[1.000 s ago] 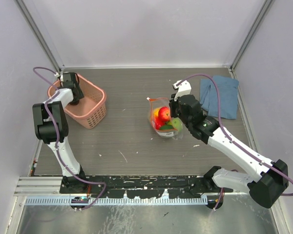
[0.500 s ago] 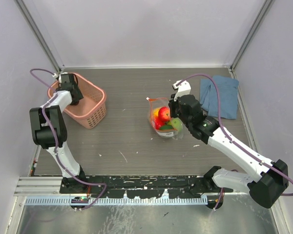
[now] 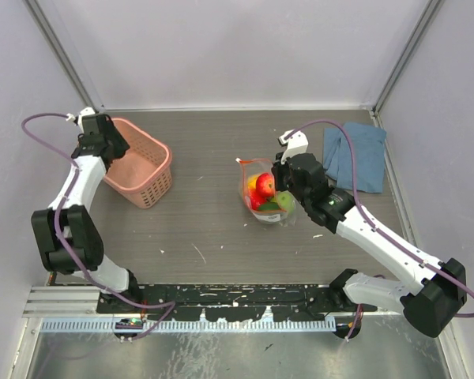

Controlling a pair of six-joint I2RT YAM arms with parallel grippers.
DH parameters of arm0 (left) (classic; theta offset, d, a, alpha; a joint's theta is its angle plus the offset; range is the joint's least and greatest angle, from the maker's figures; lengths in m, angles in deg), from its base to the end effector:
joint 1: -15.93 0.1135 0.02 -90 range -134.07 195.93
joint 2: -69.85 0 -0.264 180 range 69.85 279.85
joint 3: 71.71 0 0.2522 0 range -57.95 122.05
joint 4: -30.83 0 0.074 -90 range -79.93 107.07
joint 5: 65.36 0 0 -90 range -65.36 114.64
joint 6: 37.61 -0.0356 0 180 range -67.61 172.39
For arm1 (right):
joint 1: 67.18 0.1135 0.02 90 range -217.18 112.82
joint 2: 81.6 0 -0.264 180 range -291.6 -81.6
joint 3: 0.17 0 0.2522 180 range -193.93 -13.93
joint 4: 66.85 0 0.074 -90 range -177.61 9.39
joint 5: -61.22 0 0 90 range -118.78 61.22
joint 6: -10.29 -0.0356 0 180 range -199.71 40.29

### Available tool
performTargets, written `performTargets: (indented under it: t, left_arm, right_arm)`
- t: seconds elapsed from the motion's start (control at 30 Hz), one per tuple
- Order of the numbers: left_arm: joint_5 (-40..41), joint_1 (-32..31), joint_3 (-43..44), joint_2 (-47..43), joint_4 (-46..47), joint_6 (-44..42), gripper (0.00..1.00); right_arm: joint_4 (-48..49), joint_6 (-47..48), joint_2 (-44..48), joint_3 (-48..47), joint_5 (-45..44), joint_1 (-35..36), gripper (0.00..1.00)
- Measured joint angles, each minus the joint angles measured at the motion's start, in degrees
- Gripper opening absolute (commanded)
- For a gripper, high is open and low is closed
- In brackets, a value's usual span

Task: Place the food in the zip-top bag and seal the zipper
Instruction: Pick up the fake fruit from the bin, then place the fake fruit in the zipper food storage bag.

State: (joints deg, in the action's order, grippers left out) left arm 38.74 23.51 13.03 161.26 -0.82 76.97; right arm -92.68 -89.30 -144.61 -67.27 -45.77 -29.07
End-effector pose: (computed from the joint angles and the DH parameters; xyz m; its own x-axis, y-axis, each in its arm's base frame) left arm 0.3578 0.0564 0.2808 -0.4269 -0.4638 -0.7763 -0.5443 0.8173 -0.1890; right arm 0.2048 0.1474 0.3267 -0.3501 -0.0721 -0.9339 -0.3229 0.9452 0.0480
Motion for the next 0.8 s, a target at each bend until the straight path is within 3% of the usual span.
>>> performTargets:
  t: [0.53,0.8]
  left_arm:
    - [-14.0,-2.0,-5.7,-17.4,-2.1,7.8,0.35]
    - [-21.6,-9.4,-7.6,-25.9,-2.6,9.5,0.36]
  right_arm:
    - [-2.4,-1.2,0.0,-2.0,2.0,0.0,0.0]
    - [-5.4,-1.0,-0.2,-4.6,2.1,0.0,0.0]
